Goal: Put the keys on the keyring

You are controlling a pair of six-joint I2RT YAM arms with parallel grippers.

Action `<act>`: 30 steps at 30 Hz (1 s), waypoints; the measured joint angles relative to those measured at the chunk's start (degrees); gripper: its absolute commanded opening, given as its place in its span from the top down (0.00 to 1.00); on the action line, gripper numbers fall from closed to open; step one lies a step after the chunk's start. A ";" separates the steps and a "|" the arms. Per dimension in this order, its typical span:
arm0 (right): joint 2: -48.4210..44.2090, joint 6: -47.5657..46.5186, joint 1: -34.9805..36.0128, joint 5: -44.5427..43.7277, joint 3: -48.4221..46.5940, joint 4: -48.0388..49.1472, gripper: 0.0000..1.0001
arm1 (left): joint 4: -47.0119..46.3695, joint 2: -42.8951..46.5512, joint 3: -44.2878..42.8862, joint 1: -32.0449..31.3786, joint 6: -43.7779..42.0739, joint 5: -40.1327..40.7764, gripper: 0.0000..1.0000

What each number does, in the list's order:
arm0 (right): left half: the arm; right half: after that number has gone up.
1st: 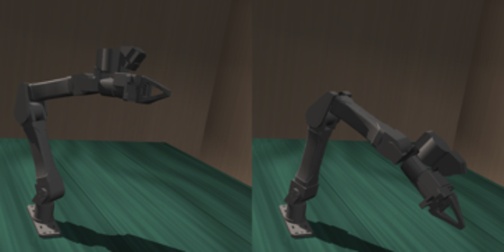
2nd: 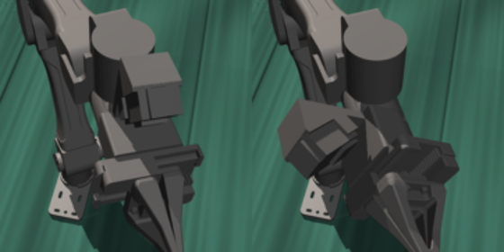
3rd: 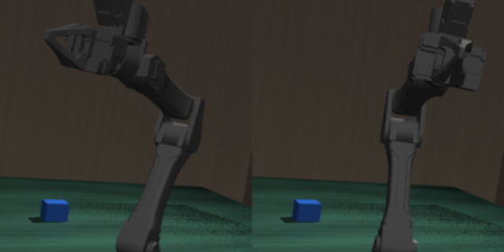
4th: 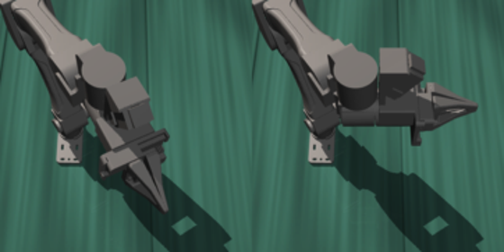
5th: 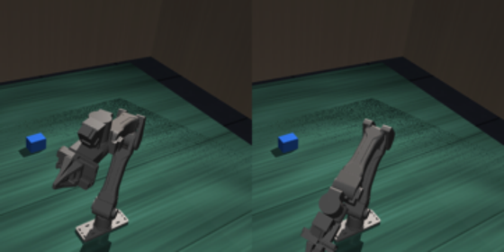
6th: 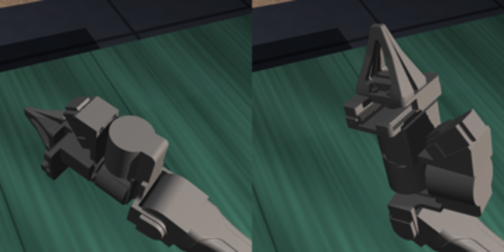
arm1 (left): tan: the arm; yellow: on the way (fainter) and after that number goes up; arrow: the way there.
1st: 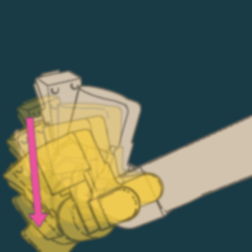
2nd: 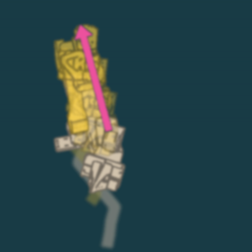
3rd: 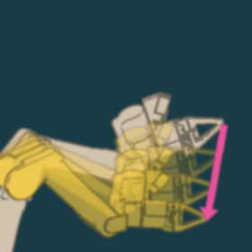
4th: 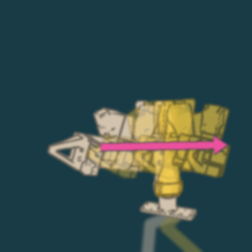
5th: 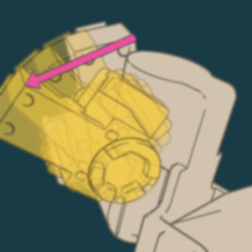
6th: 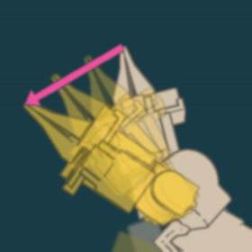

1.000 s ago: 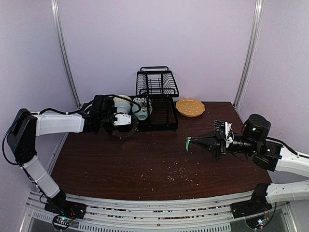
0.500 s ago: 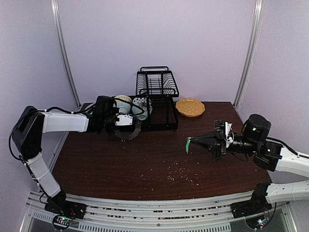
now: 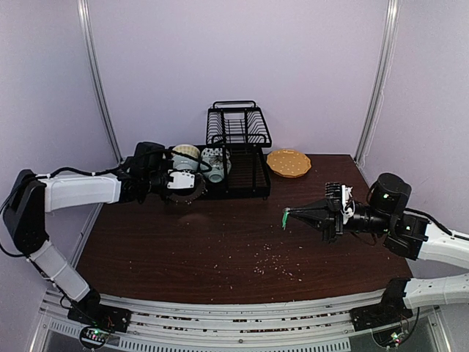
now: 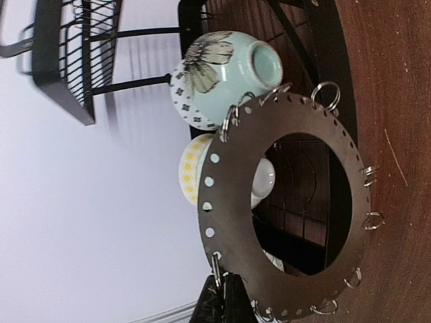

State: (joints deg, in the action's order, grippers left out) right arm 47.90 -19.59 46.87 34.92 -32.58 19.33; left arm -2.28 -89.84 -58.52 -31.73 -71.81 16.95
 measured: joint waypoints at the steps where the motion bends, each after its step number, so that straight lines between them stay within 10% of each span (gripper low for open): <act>1: 0.00 0.02 0.00 0.00 0.00 0.00 1.00 | 0.44 2.08 0.72 -0.11 -0.13 -0.02 1.00; 30: -0.59 0.48 0.00 0.02 -0.04 0.09 1.00 | -1.18 -6.62 -4.96 4.46 -5.40 -2.34 1.00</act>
State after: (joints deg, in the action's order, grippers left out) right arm 47.31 -19.11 46.87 34.94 -32.62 19.42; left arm -3.46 -96.47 -63.48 -27.27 -77.21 14.61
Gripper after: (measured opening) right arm 0.006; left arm 0.011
